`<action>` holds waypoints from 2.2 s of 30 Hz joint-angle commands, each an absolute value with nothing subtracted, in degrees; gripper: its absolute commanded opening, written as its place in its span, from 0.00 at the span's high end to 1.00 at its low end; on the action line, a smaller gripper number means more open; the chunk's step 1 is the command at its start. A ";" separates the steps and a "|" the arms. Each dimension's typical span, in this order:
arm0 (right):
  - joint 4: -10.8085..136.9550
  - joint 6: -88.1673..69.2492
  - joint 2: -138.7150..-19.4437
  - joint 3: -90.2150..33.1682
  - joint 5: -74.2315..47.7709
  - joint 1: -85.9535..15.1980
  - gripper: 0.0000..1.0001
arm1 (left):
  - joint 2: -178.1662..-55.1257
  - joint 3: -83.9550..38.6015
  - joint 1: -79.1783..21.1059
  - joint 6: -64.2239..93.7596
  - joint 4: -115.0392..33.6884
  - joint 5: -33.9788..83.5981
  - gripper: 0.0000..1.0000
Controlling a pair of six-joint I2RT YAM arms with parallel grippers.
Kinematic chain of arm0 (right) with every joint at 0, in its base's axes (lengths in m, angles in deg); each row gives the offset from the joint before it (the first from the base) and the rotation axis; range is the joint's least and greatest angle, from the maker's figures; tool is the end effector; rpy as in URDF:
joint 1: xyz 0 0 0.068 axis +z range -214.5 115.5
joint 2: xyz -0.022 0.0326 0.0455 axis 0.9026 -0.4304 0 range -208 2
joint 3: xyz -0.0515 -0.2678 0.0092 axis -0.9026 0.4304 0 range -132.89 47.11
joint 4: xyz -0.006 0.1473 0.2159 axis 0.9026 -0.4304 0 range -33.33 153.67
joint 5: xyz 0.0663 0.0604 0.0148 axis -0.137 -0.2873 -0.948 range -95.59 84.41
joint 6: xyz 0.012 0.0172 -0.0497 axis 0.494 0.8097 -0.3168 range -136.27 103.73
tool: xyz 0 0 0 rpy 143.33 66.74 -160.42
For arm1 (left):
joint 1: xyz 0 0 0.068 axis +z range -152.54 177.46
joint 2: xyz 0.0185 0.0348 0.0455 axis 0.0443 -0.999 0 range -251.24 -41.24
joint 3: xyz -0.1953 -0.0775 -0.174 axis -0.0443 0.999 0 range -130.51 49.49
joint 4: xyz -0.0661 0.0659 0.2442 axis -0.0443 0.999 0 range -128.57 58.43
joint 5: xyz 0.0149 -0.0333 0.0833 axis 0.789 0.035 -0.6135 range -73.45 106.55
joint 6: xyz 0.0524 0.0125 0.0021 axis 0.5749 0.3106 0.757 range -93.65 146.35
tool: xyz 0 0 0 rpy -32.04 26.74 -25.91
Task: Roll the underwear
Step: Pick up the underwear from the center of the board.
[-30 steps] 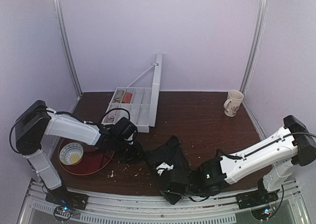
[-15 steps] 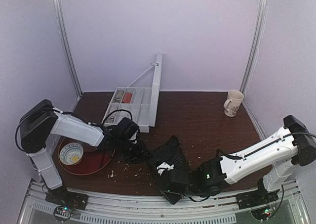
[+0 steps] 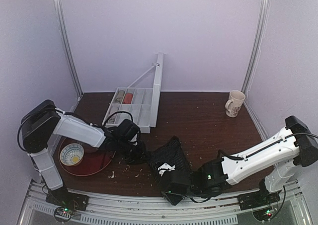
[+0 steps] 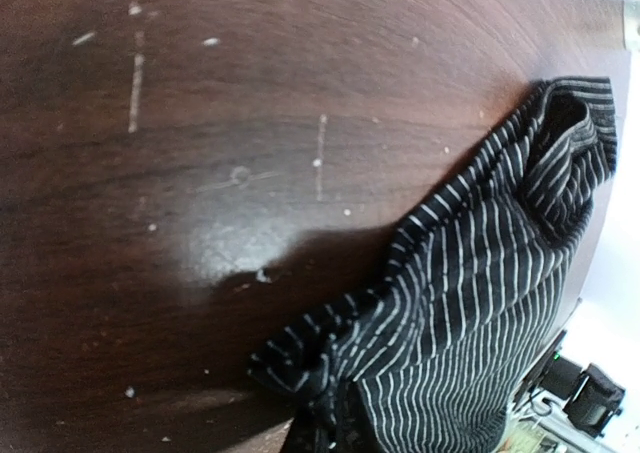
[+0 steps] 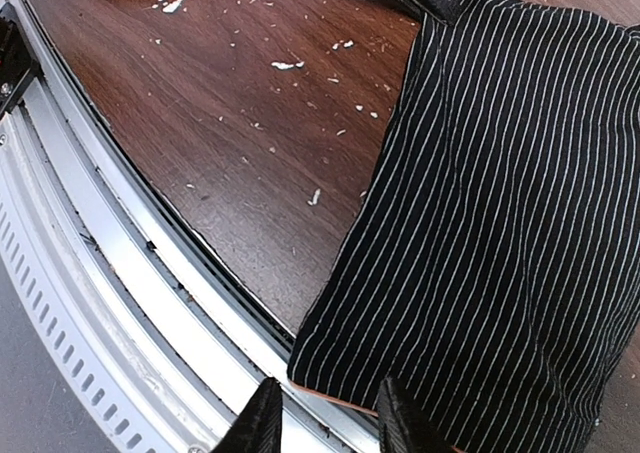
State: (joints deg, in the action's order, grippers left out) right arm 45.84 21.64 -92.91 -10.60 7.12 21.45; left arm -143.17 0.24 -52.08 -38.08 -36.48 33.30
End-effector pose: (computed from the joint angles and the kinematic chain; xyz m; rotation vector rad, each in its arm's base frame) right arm 0.0314 0.3348 0.1871 -0.9761 2.4147 0.5870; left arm 0.2085 -0.2602 0.1250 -0.2393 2.8705 -0.9969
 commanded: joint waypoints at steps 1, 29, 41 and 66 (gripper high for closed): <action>43.32 21.58 -93.02 -11.36 8.95 21.49 0.69 | -143.87 -0.41 -51.58 -36.96 -35.33 33.53 1.00; 29.07 21.92 -108.50 -23.43 13.66 24.50 0.72 | -143.06 -2.10 -51.51 -35.60 -33.65 33.73 1.00; 26.60 22.44 -109.91 -25.89 16.17 25.58 0.69 | -142.82 -1.68 -51.48 -35.58 -33.52 33.56 1.00; 42.43 23.44 -96.34 -13.10 13.92 24.45 1.00 | -140.12 -11.20 -51.38 -31.79 -21.03 33.34 1.00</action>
State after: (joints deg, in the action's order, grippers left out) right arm 37.89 23.34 -100.21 -15.56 14.64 25.08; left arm -141.49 -6.93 -51.97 -34.56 -25.75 33.52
